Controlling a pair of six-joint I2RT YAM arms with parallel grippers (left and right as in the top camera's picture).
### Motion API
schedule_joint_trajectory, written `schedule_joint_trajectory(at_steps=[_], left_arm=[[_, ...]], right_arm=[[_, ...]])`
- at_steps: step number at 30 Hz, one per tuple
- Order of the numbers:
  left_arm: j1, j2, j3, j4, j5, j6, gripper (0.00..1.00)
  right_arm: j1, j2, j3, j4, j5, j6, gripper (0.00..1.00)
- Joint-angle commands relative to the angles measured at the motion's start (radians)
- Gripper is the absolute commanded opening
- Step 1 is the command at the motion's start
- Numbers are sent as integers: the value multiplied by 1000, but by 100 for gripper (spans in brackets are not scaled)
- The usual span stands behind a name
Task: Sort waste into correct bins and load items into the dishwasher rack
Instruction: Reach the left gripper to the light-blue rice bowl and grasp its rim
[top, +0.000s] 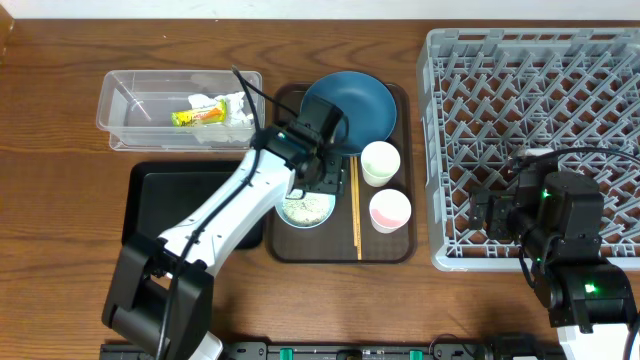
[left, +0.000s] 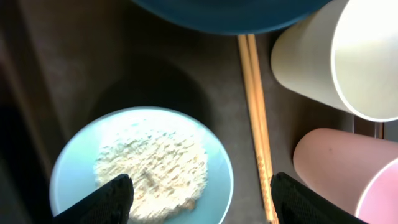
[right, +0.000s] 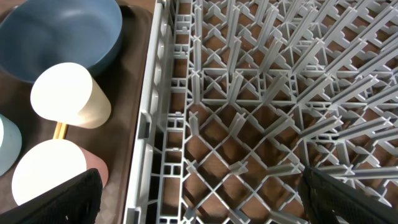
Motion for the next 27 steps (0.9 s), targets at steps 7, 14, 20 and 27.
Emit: schedule_joint_trajectory(at_steps=[7,14,20,27], left_arm=[[-26,51,-70,96,-2,-21,73],[-56,120,-70,121,-2,-24,67],[-78,169,-70,140,-2,-35,55],[-79,174,-70,134,-5,-35,35]], right_arm=[[5,-3,21,-7,3,10,99],[5,-3,21,-9,3,10,99],[5,-3,21,-9,3,10,99],[5,-3,21,-13,3,10,99]])
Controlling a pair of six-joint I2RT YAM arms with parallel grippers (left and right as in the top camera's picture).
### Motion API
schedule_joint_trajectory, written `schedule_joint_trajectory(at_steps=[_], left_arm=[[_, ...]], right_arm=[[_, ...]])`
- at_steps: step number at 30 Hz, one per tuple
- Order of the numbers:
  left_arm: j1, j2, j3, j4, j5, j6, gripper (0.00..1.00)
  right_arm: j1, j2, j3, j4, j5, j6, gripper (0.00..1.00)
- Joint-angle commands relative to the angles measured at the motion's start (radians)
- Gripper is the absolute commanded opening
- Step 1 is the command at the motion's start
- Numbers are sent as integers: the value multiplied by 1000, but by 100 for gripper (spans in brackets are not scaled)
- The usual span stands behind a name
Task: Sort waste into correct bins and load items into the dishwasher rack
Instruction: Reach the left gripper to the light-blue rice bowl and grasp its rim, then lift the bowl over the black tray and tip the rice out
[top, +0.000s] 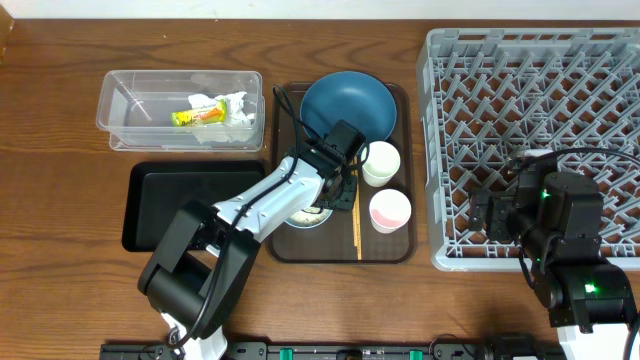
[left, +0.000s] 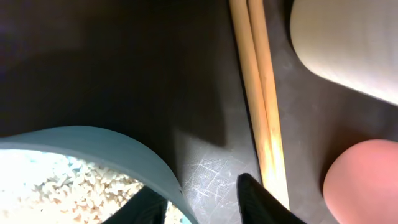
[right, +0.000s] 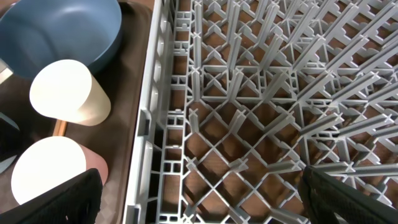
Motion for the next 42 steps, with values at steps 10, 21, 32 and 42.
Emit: schedule_joint_trajectory(at_steps=[10,21,32,42], left_arm=[[-2,11,-10,-30,-5,-1,9],[0,-114,-3,-95,-32,0,6],[144,-325,-3,-245,-27,-19,6],[550,-329,-17,-288,426,176,6]], right_arm=[[5,-3,21,-3,3,10,99],[5,-3,21,-10,3,10,99],[5,-3,21,-10,3,10,99],[5,-3,21,-10,3,10,99]])
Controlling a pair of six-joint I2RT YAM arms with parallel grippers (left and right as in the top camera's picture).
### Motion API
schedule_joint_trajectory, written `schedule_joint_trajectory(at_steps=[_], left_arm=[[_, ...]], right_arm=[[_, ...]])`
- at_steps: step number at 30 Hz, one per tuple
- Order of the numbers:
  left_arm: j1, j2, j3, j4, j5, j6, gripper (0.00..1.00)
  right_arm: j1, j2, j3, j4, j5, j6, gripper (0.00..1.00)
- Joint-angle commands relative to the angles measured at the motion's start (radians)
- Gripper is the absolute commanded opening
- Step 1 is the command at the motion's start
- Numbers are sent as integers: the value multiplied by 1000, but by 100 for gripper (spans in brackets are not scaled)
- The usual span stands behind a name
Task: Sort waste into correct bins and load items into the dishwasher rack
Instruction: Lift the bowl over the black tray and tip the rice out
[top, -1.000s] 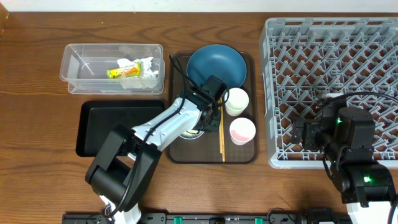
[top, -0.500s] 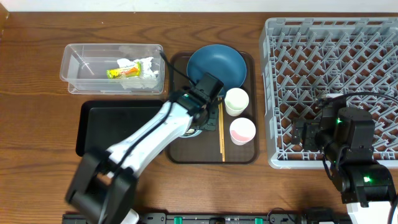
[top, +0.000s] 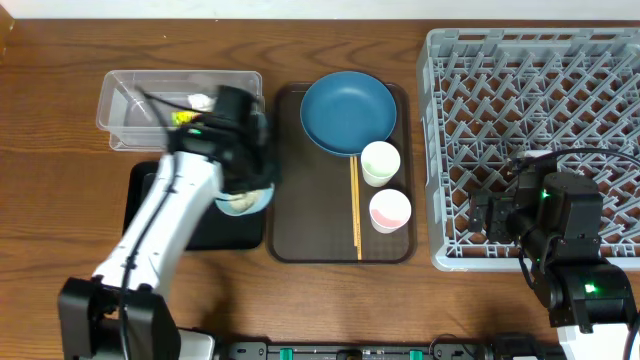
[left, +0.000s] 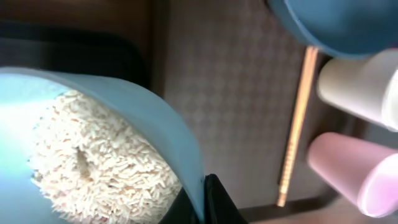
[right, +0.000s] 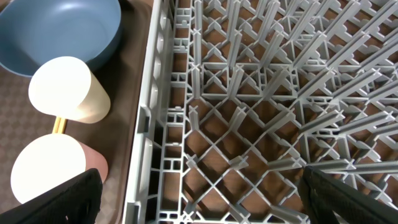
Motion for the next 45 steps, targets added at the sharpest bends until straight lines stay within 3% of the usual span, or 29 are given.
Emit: schedule_joint_trajectory(at_steps=[1,13,24,34,42,45], left_arm=[[142,-8,-21,-6,258,127,6],[518,82,-151,-2,867,370,6],[655,238,-168,-24,1231,386,6],[665,240,-168,-56,1230,282,6],[665,240,-168,-61,1229,111,6],[667,240,-168,-25,1126,108,6]], right_arm=[[5,-3,21,-1,3,10,99],[5,-3,21,-1,3,10,99],[5,-3,21,-1,3,10,99],[5,-3,21,-1,3,10,99],[5,-3,21,-2,3,10,99],[5,-3,21,-1,3,10,99]])
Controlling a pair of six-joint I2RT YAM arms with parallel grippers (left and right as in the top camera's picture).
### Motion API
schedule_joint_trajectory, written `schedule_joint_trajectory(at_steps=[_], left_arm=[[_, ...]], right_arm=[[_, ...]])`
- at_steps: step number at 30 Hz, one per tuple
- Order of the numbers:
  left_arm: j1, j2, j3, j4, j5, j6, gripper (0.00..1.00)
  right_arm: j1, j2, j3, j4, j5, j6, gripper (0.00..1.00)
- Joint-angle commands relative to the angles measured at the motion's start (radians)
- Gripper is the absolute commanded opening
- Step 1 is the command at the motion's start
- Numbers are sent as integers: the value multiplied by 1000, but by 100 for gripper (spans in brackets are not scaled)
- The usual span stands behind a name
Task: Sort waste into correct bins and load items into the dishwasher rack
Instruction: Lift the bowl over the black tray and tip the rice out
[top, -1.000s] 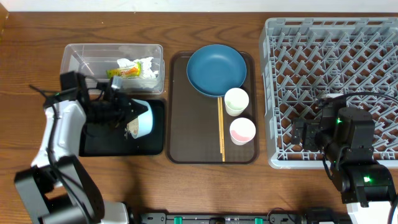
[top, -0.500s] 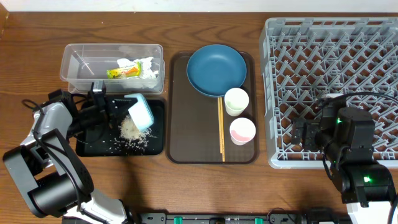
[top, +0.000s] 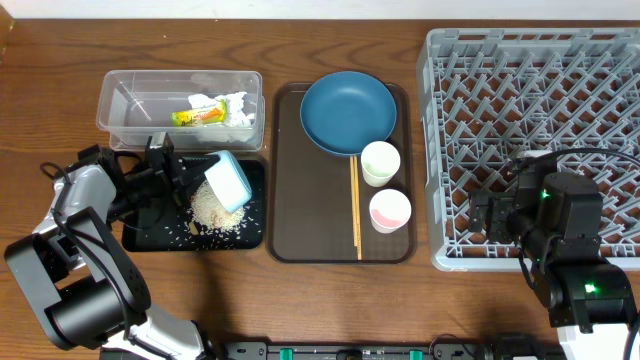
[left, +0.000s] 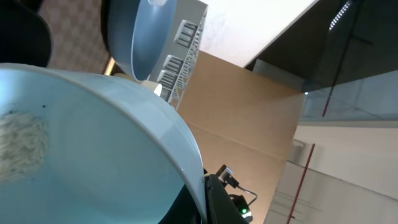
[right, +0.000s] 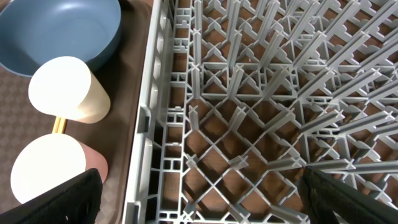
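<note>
A light blue bowl (top: 228, 180) hangs tipped on its side over the black tray (top: 150, 236), with my left gripper (top: 188, 182) shut on its rim. A pile of rice (top: 213, 208) lies on that tray under it. In the left wrist view the bowl (left: 93, 137) fills the frame with only a few grains (left: 22, 143) stuck inside, and the gripper (left: 202, 199) pinches its edge. My right gripper (top: 500, 215) stays open over the grey dish rack (top: 530, 100), its fingers (right: 62, 199) wide apart above the rack's grid (right: 261, 93).
The brown tray (top: 300, 200) holds a blue plate (top: 348, 110), a white cup (top: 380, 162), a pink cup (top: 390, 210) and chopsticks (top: 354, 210). A clear bin (top: 130, 100) with wrappers (top: 210, 108) stands behind the black tray.
The bowl was upright and full of rice at the black tray's right edge. Now it is tipped over the tray, the rice lies on the tray, and my left arm reaches in from the far left.
My left gripper was open above the rice bowl on the brown tray, then low at the bowl's rim. Later it held the full bowl off the brown tray beside the black one. Now the rice is on the black tray. The right arm has not moved.
</note>
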Motion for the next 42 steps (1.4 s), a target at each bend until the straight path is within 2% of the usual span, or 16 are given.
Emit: schedule_joint_trajectory(at_steps=[1,3,4,8,12,15,19,22,24,27,28,30,32,35,38,42], left_arm=[[6,7,-3,14,-132,-69,6],[6,7,-3,14,-236,-118,6],[6,7,-3,19,-221,-115,6],[6,7,-3,78,3,50,6],[7,7,-3,103,-5,30,6],[5,3,-2,98,41,97,6],[13,4,-2,104,-53,56,6],[12,3,-2,108,40,106,6],[16,1,-2,124,-27,101,6],[24,1,-2,119,-248,-82,6],[24,1,-2,124,-198,-69,6],[23,0,-2,139,36,82,6],[26,-1,1,133,-1,92,6],[33,0,0,131,-110,6,6],[31,0,2,135,38,104,6],[27,-5,2,129,19,101,6]], right_arm=[[5,-3,21,0,3,10,99],[5,-3,21,-1,3,10,99],[5,-3,21,-2,3,10,99],[5,-3,21,-12,3,10,99],[5,-3,21,-11,3,10,99],[5,-3,21,-14,3,10,99],[5,-3,21,-14,3,10,99],[5,-3,21,-14,3,10,99],[5,-3,21,-14,3,10,99],[5,-3,21,-13,3,10,99],[5,-3,21,-13,3,10,99],[5,-3,21,-15,3,10,99],[5,-3,21,-16,3,10,99],[5,-3,21,-11,3,10,99],[5,-3,21,-15,3,10,99],[5,-3,21,-11,3,10,99]])
